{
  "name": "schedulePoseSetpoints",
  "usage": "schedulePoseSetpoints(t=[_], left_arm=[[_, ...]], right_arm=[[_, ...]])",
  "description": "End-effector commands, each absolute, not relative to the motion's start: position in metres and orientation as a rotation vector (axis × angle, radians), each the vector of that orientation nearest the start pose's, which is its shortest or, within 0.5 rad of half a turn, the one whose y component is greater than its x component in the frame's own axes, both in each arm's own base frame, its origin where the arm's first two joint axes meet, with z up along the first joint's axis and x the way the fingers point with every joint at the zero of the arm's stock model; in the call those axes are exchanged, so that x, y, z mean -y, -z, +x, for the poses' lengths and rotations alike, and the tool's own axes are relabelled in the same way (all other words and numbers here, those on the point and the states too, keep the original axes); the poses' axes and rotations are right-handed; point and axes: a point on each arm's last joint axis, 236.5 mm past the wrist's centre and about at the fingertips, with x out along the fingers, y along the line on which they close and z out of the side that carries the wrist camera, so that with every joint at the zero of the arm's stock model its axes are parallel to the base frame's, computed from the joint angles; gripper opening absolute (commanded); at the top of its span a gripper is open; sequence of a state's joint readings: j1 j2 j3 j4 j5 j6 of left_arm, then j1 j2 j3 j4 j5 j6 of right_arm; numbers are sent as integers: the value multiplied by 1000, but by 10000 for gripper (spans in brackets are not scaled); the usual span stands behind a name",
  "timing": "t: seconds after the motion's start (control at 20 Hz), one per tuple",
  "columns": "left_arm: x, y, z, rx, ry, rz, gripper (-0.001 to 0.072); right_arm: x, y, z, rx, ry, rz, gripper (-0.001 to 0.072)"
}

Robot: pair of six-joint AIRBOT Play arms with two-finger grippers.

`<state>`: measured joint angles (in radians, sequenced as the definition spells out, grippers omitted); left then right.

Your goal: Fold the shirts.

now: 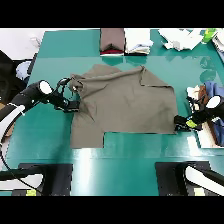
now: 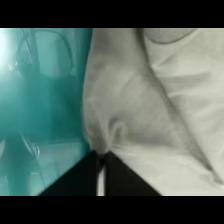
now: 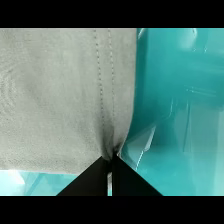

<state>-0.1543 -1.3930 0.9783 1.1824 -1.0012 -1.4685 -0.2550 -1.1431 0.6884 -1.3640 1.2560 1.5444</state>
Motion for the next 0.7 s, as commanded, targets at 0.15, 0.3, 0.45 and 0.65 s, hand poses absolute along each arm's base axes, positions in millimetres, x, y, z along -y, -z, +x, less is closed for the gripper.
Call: schedulePoseSetpoints(t=[0.15, 0.3, 0.45, 0.65], left_arm=[[128, -12, 386, -1172, 357, -136, 29], [120, -156, 407, -819, 363, -64, 29], [108, -327, 377, -417, 358, -21, 29], [87, -493, 285, 19, 334, 3, 29]], right_arm=[[22, 17, 277, -1436, 63, 361, 16], [32, -83, 316, -1148, 54, 290, 17], [36, -219, 328, -789, 56, 209, 17], [28, -387, 290, -352, 64, 111, 17]])
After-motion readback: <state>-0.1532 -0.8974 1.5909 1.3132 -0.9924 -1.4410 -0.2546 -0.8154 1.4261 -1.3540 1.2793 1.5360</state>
